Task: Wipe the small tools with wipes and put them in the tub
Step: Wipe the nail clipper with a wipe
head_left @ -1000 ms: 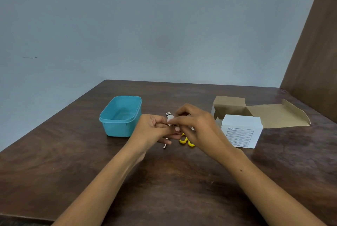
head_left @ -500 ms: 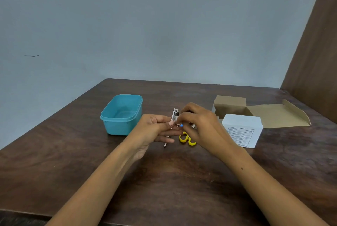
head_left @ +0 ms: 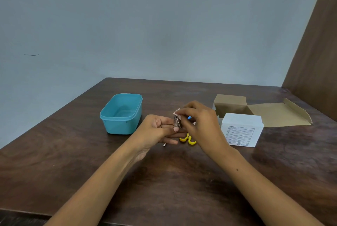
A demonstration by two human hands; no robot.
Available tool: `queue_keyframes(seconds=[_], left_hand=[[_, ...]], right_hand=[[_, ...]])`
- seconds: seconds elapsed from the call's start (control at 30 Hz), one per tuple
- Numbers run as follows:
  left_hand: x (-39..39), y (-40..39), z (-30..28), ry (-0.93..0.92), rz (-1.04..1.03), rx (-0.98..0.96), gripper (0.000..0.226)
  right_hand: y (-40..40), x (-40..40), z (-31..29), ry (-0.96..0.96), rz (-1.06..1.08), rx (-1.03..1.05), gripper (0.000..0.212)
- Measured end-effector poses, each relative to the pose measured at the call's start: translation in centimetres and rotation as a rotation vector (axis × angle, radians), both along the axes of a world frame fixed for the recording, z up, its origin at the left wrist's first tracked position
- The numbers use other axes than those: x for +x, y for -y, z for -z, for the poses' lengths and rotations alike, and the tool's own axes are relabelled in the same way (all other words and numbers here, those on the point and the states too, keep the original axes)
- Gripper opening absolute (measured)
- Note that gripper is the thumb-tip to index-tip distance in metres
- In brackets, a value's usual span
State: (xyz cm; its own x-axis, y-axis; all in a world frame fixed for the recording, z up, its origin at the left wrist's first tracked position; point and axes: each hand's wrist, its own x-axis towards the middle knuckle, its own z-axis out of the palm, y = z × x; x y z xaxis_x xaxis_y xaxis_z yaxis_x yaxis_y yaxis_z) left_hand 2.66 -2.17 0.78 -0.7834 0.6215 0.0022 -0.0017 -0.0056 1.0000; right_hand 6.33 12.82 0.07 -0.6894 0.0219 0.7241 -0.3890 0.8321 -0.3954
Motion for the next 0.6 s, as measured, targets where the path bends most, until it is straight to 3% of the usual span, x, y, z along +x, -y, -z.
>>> queue_keyframes(seconds=[0.27,0.47,0.6], left_hand=[[-0.32,0.13,0.14,-0.010,-0.052,0.018,0.017],[-0.18,0.01,0.02,-0.029,-0.052,0.028,0.020],[-0.15,0.02,-0.05,-0.016,-0.041,0.050,0.018]], right_hand=[[-0.07,0.44,-0.09,0.118,-0.082,0.057,0.015],[0.21,0.08,0.00,-0.002,-0.010,0.052,0.016],[0.25,0.08,0.04,0.033,-0.030,0.052,0.016]])
